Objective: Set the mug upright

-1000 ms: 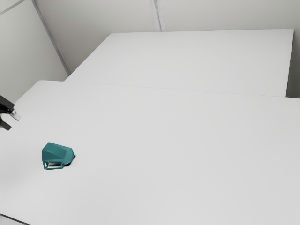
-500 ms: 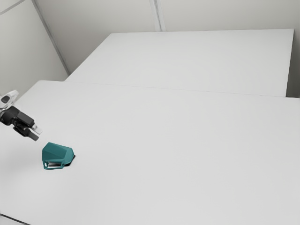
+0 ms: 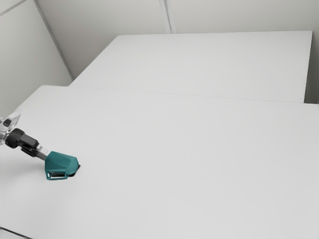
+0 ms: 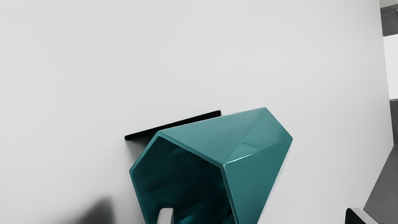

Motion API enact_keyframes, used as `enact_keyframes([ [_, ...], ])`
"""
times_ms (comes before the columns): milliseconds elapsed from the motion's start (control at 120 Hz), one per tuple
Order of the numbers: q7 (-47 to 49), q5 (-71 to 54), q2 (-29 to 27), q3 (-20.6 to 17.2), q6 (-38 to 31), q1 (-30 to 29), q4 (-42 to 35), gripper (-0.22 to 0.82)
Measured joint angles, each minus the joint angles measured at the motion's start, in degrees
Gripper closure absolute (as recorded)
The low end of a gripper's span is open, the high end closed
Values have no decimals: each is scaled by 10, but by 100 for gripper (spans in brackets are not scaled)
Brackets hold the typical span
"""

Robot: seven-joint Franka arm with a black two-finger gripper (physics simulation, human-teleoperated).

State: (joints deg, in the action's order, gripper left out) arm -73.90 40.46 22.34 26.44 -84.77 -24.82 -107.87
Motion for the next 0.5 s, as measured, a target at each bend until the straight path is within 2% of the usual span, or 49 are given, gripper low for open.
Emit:
enact_keyframes([
  [333,-43,27,16,-1,38,0,-15,1],
  [392,-48,29,17,-1,43,0,-19,7],
  [500,-57,37,17,-1,50,0,-30,28],
])
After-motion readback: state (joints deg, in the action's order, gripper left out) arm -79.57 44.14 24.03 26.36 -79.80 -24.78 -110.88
